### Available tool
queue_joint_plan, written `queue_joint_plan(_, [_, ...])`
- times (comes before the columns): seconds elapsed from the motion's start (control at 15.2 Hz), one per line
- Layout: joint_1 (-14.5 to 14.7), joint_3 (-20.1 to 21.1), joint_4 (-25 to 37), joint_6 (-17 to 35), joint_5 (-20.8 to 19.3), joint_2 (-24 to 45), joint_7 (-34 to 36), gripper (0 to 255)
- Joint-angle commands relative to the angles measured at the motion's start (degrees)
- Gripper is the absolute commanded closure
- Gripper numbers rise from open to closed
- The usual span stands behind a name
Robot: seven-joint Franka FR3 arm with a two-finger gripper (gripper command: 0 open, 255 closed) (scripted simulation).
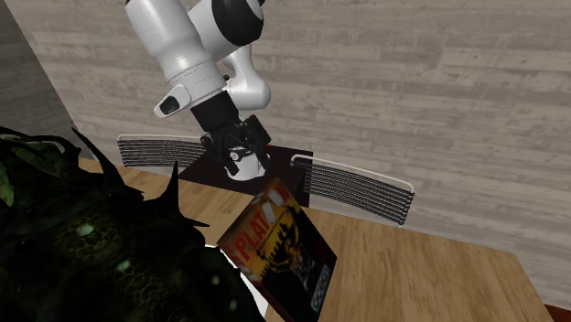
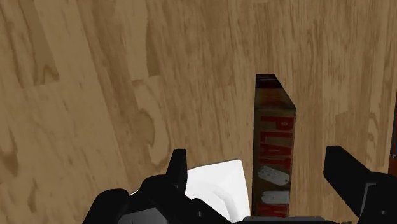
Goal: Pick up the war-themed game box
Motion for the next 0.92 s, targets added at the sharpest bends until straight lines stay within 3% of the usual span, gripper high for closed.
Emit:
queue_joint_plan(0.0, [2.0,0.4,0.2,3.7,4.4,2.7,-1.2,0])
queue_joint_plan(0.2, [5.1,1.3,1.3,8.8,11.0,7.1,-3.4,0])
queue_joint_plan(0.79, [6.5,1.3,-1.1,14.1,15.2,11.0,-8.5,0])
queue_joint_plan(0.86, [6.5,1.3,-1.2,14.1,15.2,10.9,-8.5,255])
